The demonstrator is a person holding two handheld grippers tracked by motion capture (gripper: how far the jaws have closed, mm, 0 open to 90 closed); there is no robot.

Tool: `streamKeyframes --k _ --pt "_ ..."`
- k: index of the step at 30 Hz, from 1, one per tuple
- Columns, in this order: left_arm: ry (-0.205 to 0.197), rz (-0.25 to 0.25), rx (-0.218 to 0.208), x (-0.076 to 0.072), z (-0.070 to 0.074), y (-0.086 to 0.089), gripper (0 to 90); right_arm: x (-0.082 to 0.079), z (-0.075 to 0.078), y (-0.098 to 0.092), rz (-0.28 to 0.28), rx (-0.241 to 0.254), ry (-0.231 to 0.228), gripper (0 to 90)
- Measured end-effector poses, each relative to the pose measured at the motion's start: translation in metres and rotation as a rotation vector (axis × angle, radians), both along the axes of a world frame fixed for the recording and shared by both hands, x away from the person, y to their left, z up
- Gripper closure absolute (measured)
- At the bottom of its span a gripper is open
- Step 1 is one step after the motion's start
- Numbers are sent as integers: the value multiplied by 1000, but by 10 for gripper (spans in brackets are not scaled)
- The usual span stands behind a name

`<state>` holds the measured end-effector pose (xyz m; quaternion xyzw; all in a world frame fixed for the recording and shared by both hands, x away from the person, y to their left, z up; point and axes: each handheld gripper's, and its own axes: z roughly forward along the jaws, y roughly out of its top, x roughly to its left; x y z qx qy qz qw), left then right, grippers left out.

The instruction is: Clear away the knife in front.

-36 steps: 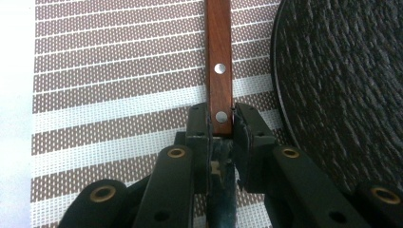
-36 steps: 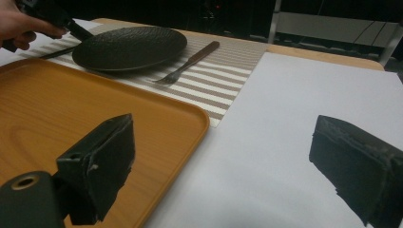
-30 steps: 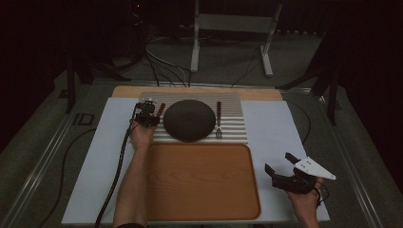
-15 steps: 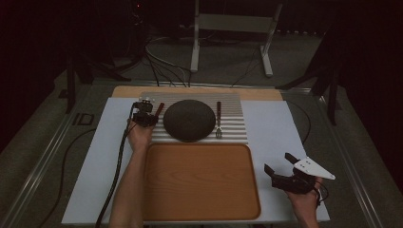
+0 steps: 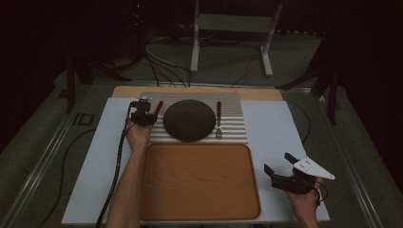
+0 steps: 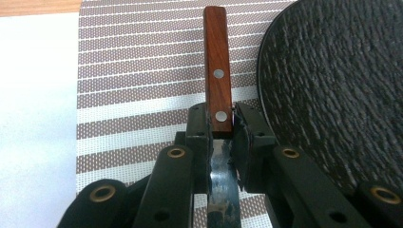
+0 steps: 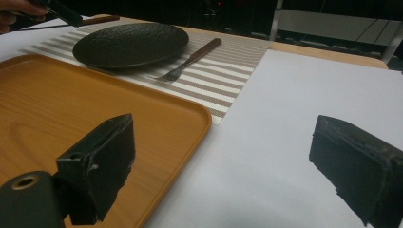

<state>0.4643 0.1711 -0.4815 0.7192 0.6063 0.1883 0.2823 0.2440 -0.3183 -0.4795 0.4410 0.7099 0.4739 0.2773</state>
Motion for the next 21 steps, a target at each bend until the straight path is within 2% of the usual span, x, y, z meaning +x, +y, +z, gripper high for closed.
streamKeyframes --k 11,21 --pt "-25 9 -14 -10 7 1 782 0 0 1 2 -3 1 80" --pt "-61 21 2 -18 18 -3 783 1 -1 1 3 -4 2 79"
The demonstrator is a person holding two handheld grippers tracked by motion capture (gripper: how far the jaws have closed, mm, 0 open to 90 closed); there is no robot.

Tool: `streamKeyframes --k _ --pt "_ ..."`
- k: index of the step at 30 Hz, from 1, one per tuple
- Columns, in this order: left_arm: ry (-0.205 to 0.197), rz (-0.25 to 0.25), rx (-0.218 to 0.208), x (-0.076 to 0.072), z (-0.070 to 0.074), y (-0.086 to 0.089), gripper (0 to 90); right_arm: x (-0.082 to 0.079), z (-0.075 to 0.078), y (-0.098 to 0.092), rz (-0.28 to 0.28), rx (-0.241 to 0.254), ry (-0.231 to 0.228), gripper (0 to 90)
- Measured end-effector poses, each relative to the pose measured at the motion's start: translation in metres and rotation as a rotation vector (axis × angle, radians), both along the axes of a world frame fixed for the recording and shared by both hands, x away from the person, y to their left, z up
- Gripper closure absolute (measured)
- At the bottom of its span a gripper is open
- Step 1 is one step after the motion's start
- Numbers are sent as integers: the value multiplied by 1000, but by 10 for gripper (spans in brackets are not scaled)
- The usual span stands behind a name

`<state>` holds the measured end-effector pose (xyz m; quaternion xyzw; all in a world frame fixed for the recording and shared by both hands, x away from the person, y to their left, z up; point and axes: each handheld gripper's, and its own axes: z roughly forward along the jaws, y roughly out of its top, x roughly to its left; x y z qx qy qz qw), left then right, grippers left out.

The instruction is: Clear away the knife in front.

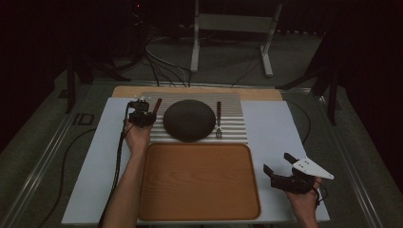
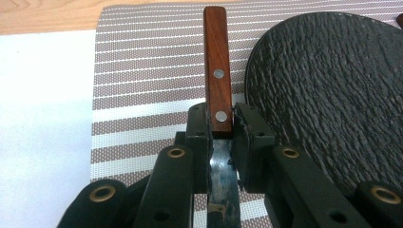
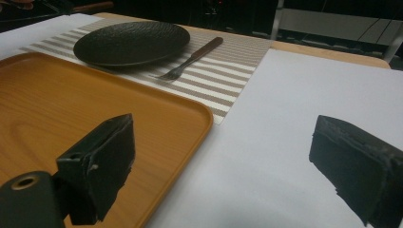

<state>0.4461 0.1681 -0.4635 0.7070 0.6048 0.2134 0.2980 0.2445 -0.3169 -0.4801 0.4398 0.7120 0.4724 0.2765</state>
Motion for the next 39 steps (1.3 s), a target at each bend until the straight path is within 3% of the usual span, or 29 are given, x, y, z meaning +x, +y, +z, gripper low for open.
streamKeyframes --k 10,14,39 --pt "-32 -14 18 -10 10 -8 782 0 0 0 1 0 1 80" --pt "-47 -13 8 -15 13 -10 782 0 0 0 2 -1 1 80" --pt "-79 -13 9 -48 9 -26 782 0 0 1 8 -2 0 80"
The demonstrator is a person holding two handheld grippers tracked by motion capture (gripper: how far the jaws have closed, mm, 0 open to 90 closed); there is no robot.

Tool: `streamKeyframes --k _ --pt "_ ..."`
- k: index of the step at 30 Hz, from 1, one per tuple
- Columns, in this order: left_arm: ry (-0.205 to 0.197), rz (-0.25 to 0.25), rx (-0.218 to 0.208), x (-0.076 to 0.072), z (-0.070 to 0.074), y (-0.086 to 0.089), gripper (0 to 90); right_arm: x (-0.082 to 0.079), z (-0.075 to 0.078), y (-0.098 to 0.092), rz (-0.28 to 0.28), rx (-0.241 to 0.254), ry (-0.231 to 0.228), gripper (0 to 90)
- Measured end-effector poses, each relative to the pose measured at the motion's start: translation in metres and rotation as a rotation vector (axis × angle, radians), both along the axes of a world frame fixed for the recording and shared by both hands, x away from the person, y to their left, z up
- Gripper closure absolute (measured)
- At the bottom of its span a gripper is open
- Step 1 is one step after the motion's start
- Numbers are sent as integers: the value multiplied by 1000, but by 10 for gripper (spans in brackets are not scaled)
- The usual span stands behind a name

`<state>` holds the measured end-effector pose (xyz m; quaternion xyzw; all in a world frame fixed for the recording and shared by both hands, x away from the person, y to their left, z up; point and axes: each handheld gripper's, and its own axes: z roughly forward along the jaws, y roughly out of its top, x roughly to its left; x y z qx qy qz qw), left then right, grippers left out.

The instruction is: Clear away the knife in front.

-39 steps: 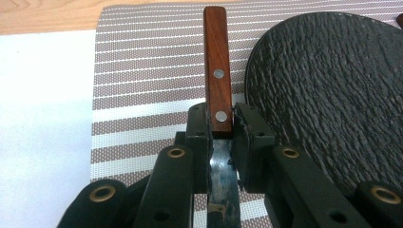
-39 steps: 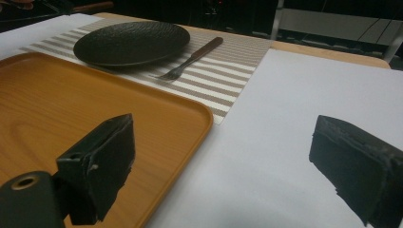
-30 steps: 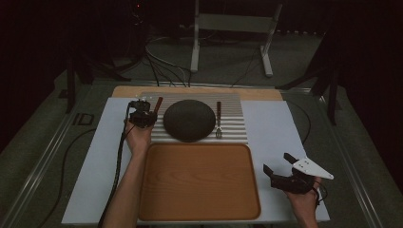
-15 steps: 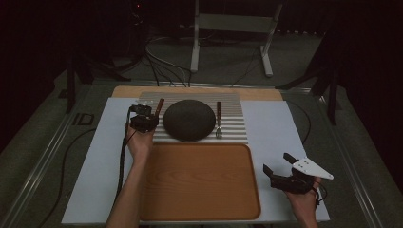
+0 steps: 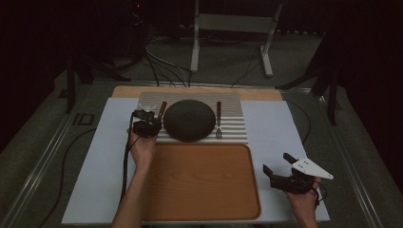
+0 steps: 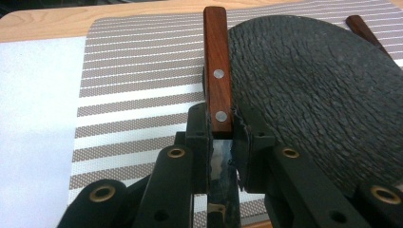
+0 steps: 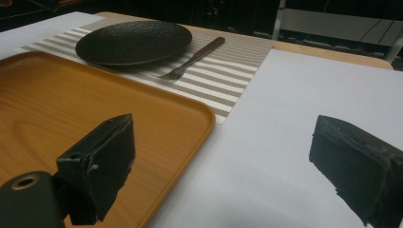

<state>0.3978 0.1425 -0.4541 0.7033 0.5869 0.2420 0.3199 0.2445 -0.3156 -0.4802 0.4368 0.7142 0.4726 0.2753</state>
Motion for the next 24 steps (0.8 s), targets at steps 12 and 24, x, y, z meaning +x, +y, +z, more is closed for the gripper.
streamKeyframes --k 12,24 --pt "-12 1 -8 -11 0 -5 782 0 0 0 2 -3 0 80" --pt "-24 1 -19 -24 -1 -8 782 0 0 1 3 -4 0 79"
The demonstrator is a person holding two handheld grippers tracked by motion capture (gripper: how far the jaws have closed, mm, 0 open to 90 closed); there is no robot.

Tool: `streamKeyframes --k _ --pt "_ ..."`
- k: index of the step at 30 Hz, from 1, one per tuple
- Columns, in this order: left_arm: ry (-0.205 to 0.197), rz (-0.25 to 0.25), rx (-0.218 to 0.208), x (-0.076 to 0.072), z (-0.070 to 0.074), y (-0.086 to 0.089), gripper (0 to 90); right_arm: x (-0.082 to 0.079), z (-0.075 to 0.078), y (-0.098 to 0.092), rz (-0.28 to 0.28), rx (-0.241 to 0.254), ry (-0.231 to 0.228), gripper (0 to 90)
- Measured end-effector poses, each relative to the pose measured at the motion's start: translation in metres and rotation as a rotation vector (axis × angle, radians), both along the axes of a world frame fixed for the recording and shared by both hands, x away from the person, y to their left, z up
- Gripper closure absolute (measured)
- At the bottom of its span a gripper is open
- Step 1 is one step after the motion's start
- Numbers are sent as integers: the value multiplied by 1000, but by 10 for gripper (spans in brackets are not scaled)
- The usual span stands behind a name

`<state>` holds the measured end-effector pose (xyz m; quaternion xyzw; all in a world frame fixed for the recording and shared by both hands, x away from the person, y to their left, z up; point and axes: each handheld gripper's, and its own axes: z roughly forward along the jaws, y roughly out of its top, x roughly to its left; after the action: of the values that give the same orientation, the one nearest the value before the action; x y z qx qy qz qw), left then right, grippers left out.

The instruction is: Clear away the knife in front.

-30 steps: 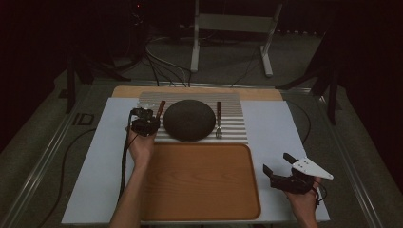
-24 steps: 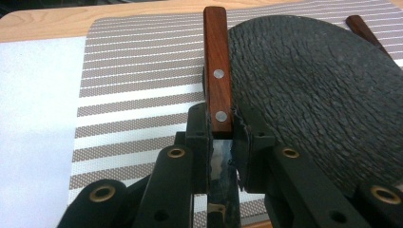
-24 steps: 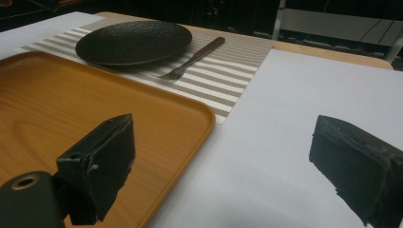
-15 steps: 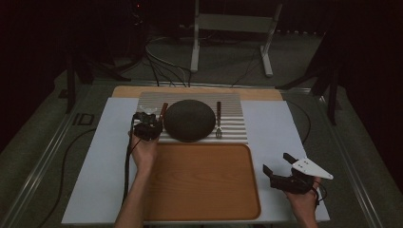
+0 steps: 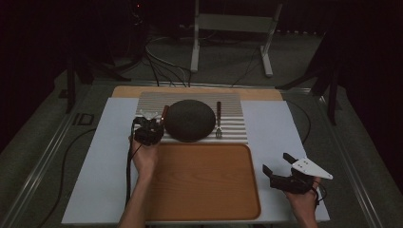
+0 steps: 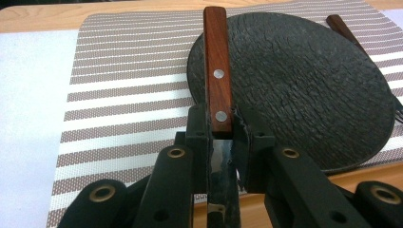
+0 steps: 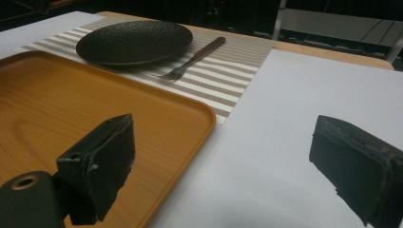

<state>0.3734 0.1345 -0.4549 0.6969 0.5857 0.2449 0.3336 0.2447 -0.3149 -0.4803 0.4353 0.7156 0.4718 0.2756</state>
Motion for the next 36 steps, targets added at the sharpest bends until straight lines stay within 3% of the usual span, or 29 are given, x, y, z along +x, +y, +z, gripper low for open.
streamKeyframes --k 36 --pt "-44 -6 -10 -54 -3 -9 782 0 0 1 3 -4 0 79"
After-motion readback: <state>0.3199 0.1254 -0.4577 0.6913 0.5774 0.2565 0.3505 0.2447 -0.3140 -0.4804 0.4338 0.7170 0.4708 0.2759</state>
